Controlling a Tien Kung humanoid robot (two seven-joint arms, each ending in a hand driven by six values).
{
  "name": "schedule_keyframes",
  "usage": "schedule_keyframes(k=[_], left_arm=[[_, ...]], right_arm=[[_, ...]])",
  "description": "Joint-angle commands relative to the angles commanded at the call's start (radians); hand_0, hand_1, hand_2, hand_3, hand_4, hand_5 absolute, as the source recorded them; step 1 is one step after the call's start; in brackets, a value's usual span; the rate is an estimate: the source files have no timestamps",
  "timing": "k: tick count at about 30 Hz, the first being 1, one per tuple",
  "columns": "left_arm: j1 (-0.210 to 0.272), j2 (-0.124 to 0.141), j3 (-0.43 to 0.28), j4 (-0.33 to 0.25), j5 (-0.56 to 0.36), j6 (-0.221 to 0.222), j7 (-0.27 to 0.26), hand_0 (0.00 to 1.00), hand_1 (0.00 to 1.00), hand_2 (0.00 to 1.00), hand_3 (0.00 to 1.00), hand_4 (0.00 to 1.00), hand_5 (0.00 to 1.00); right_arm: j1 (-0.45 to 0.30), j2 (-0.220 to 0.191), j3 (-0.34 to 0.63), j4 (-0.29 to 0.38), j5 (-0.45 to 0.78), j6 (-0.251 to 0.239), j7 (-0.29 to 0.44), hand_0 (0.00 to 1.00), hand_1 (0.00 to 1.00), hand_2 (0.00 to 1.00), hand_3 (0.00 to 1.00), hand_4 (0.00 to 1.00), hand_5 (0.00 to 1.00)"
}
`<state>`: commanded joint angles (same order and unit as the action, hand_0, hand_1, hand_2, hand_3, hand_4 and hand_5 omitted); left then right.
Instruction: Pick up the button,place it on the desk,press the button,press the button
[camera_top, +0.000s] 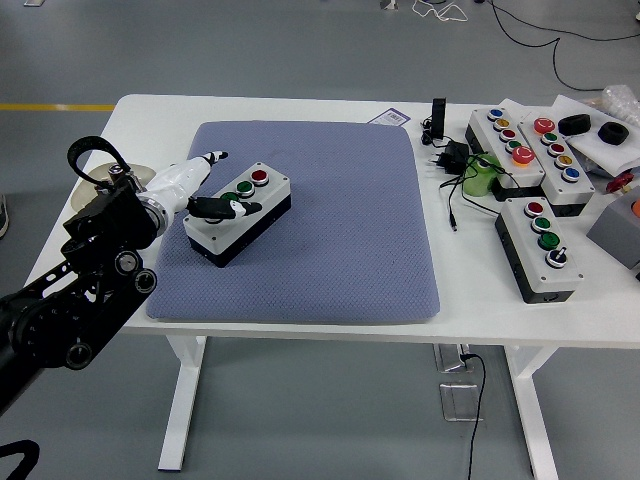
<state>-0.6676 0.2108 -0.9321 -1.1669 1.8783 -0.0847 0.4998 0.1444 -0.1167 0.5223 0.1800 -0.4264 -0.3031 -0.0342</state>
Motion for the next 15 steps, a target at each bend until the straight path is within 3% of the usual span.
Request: schedule_keyframes(k=[5,12,13,15], left_arm=[[-0.025,-0.016,0.041,0.027,0.003,0.017,0.033,0.998,0.998,0.998,0.998,0.998,0.64],[-0.081,-0.059,0.12,0.105,0.036,0.051,0.097,0.998,0.998,0.998,0.998,0.998,0.606],[-0.09,-0.065,0.129,0.118,0.04,0.051,0.104,0.941,0.998,0.998,0.998,0.998,0.468],[-0.101,-0.074,0.142,0.136,0.043,0.055,0.115,0.941,0.998,0.998,0.998,0.998,0.468]], right_arm=[[0.0,0.0,0.001,0.0,-0.001,0.001,0.0,0.662,0.584,0.63,0.65,0.287,0.304],[0.001,-0.001,0.0,0.0,-0.002,0.002,0.0,0.662,0.584,0.63,0.651,0.287,0.303],[0.0,-0.001,0.001,0.0,-0.003,0.002,0.001,0.663,0.584,0.63,0.651,0.288,0.302],[0.0,-0.002,0.002,0.0,-0.004,0.002,0.001,0.663,0.584,0.63,0.651,0.288,0.302]])
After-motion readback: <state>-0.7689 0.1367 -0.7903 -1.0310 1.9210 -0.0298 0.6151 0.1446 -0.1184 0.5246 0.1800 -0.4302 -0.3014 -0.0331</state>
